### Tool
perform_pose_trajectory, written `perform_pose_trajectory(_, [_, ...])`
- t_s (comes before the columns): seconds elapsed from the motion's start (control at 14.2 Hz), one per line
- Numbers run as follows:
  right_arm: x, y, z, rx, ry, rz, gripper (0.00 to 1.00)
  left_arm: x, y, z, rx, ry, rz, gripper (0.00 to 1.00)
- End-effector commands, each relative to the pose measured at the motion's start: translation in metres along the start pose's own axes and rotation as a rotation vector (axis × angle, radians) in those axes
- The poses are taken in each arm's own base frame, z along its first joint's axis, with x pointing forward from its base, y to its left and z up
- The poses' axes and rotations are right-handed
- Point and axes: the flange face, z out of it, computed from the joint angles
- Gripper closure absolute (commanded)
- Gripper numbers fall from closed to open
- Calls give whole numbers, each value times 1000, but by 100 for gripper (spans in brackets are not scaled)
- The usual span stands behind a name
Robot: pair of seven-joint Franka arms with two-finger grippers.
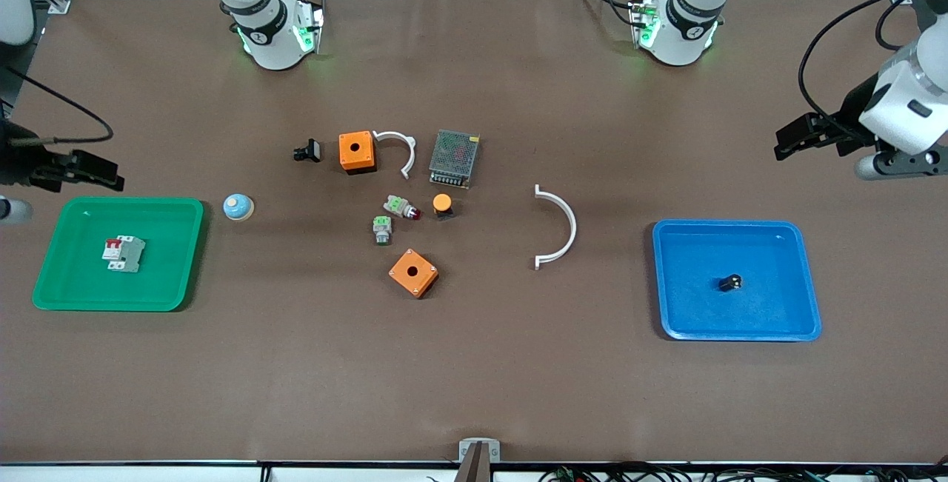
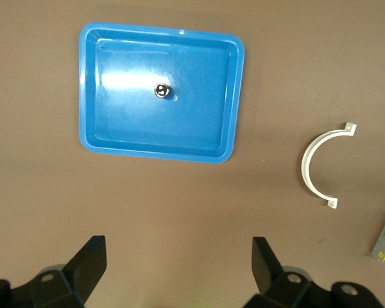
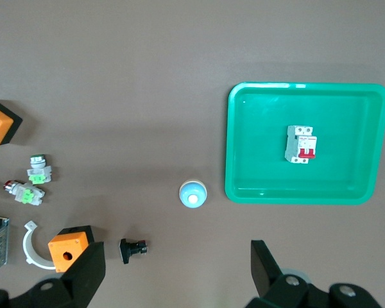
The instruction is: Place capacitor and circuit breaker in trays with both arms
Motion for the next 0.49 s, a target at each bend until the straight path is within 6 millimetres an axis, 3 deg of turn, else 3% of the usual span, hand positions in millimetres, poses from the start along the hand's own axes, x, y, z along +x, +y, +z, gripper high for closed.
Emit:
perform_pose_trajectory(0.0, [-32,-2,-27,-4,28,-1,0,0,6,-14,-16,22,12,0])
perform_pose_trajectory(0.42, [-41,-5,-36,3,38,-7,0,4,2,-37,-8,73,18,0])
